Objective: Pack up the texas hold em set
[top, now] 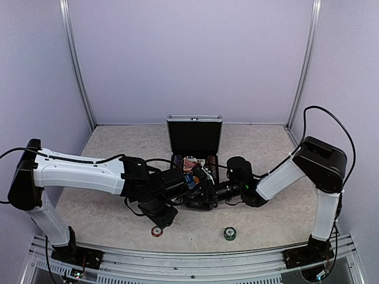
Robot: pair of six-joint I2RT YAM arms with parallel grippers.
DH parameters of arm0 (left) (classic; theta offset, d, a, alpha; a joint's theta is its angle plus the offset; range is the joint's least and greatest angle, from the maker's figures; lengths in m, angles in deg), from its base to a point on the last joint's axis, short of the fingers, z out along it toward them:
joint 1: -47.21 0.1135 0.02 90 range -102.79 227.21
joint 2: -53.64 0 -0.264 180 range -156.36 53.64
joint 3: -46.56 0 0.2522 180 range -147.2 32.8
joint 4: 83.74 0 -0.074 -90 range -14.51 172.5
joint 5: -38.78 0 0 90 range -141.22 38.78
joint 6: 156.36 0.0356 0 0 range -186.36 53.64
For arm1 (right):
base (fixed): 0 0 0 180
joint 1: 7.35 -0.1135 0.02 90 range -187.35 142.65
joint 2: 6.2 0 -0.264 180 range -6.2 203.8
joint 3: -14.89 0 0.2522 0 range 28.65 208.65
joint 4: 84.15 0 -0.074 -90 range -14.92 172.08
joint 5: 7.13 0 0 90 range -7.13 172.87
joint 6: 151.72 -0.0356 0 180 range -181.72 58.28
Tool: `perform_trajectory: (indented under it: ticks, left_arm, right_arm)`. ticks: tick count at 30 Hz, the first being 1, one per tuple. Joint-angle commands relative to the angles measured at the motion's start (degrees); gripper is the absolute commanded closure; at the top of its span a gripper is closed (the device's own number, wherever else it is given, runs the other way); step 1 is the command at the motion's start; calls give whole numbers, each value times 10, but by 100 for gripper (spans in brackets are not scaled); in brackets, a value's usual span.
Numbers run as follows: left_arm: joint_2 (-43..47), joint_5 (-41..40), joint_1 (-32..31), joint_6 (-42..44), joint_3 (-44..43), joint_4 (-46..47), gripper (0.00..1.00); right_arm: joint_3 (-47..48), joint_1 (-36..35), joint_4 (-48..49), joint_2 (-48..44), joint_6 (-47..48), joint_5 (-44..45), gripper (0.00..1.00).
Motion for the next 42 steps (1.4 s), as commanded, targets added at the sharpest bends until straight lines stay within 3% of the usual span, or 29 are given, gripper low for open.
perform_trajectory:
  ticks: [1, 31, 42]
  left_arm:
    - [13, -2, -14, 13, -30, -12, 96]
    - [-14, -4, -20, 26, -95, -33, 96]
    - [-15, -3, -22, 25, -91, -27, 96]
  right_arm:
    - [4, -3, 49, 21, -27, 1, 33]
    - [20, -41, 326, 125, -206, -38, 29]
    - [42, -57, 324, 140, -215, -41, 28]
